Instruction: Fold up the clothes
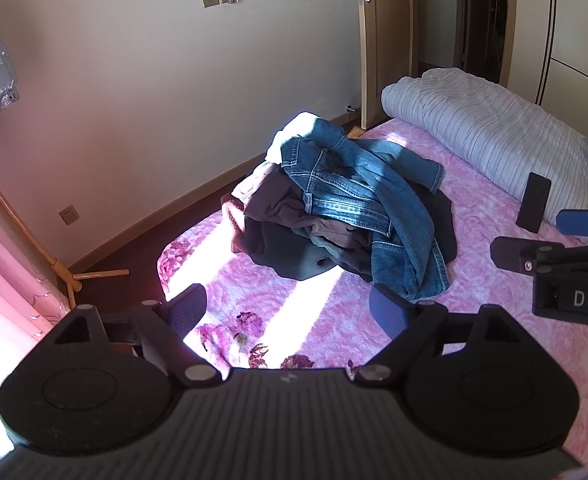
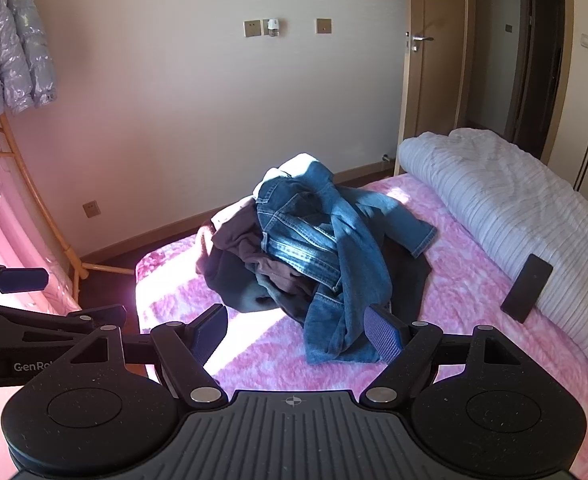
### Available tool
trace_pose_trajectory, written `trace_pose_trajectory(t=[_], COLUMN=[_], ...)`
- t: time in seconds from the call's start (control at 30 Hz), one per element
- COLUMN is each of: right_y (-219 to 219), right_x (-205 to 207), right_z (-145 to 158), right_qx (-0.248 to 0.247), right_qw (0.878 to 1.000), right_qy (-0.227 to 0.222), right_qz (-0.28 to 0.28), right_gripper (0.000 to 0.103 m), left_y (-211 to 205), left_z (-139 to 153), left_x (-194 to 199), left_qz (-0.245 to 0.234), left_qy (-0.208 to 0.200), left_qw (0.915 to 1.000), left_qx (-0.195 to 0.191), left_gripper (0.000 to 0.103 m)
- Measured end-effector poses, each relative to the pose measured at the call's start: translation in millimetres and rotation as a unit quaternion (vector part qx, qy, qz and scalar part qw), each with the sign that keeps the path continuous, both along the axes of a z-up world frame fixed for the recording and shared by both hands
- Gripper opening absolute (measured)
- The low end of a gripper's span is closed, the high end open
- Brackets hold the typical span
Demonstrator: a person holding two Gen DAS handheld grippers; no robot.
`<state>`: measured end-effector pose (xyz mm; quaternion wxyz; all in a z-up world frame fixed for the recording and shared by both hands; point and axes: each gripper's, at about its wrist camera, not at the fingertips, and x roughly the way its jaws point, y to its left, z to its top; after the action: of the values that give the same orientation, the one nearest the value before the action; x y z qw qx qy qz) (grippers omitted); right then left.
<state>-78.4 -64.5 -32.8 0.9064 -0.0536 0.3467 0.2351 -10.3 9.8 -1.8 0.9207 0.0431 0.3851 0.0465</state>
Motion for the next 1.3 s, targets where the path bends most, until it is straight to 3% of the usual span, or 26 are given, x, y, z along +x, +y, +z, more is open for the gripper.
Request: trace_pose_trajectory(t=[1.3], right_y=[-29.3], right_x=[1.3], right_z=[-8.8], right_qx=[0.010], right_qw=[1.000], right_qy=[0.014], right_qz=[-0.016], right_gripper=[0.079], left_y=[-19.5], left_z=[-11.1], left_x=[-1.4], left_qz=[0.007], left_qy=[0.017], left_qw=[0.9998], left_qx=[0.011], left_gripper=[0.086])
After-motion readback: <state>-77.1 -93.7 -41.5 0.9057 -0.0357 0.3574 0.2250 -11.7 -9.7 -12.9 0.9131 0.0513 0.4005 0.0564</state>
